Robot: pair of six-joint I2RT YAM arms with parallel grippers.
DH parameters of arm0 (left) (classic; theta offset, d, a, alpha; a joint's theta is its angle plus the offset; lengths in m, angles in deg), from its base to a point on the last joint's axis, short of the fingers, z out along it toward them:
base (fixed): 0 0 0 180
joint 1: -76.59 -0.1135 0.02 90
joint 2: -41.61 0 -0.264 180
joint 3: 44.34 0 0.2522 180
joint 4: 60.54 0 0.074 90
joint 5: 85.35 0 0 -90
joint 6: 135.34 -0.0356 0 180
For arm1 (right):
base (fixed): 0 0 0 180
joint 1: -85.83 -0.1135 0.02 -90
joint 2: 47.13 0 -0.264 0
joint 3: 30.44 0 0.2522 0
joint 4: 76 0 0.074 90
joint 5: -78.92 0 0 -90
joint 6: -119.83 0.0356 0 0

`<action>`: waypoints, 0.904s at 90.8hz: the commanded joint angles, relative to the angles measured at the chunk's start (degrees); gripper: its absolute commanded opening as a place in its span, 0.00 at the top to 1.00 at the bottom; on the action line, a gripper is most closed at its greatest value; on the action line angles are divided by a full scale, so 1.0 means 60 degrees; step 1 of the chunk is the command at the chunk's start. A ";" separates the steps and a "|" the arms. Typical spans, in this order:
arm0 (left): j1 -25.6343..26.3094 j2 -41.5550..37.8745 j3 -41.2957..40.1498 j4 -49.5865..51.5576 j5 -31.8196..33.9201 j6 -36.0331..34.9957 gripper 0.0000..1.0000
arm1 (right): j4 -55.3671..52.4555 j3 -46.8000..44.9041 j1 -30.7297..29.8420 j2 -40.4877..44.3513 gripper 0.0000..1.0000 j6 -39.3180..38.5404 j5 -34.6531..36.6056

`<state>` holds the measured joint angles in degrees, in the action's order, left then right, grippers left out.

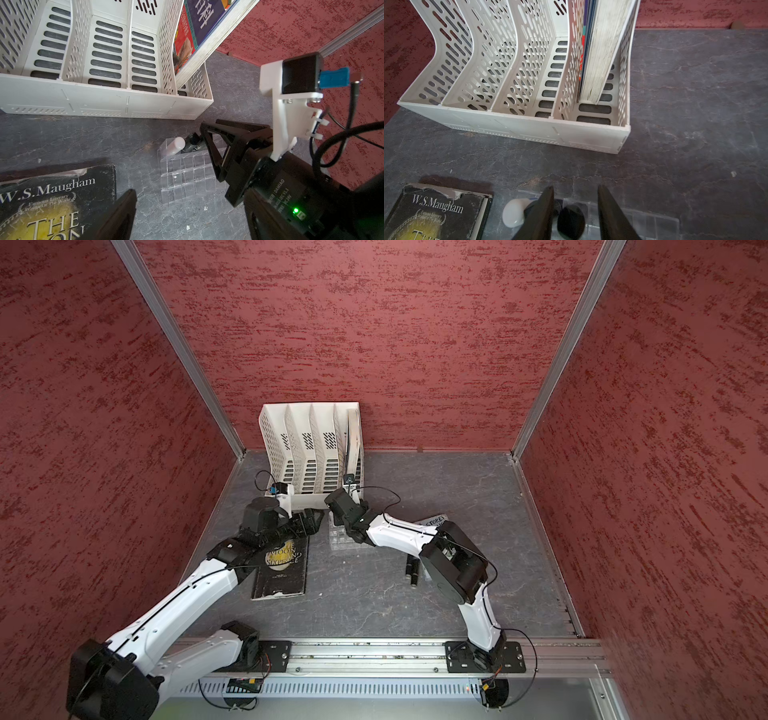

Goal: Arrange the lipsticks in the organizer
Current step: Place the lipstick in the storage box, then pick up the lipstick at the center of the board.

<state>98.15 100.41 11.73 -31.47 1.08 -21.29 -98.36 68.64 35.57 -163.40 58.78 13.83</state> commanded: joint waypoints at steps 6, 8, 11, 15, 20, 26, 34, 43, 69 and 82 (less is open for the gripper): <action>0.0222 -0.0157 0.0301 0.0227 0.0531 -0.0213 0.18 | -0.0889 -0.0127 0.0082 0.0879 0.60 0.0398 0.0235; 0.0323 -0.0150 0.0357 0.0318 0.0671 -0.0284 0.18 | -0.1070 -0.0241 0.0140 0.1075 0.60 0.0487 0.0245; 0.0556 -0.0155 0.0449 0.0392 0.1001 -0.0486 0.19 | -0.1331 -0.0492 0.0219 0.1462 0.59 0.0658 0.0169; 0.1028 -0.0103 0.0574 0.0486 0.1433 -0.0876 0.19 | -0.1743 -0.0966 0.0475 0.2096 0.59 0.0907 0.0000; 0.1815 0.0087 0.0765 0.0550 0.2130 -0.1297 0.18 | -0.2158 -0.1662 0.0829 0.2927 0.59 0.1150 -0.0283; 0.2754 0.0650 0.1098 0.0644 0.2485 -0.1505 0.17 | -0.2989 -0.2462 0.1305 0.4002 0.60 0.1330 -0.0792; 0.3923 0.1724 0.1727 0.0857 0.2554 -0.1133 0.17 | -0.4496 -0.3203 0.2099 0.5081 0.65 0.1478 -0.1820; 0.4881 0.3453 0.2744 0.1449 0.2290 -0.0068 0.20 | -0.6097 -0.4017 0.2630 0.6239 0.72 0.1713 -0.2856; 0.5711 0.5919 0.3888 0.1748 0.0783 0.2232 0.28 | -0.7160 -0.4699 0.2518 0.6148 0.76 0.1593 -0.4002; 0.5118 0.5244 0.2981 0.1420 0.0567 0.2610 0.28 | -0.6663 -0.4498 0.2326 0.5120 0.72 0.1533 -0.3980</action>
<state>131.72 135.71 33.08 -21.85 6.26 -10.05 -139.26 39.83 50.65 -129.15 68.40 -7.98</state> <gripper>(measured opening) 0.719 0.279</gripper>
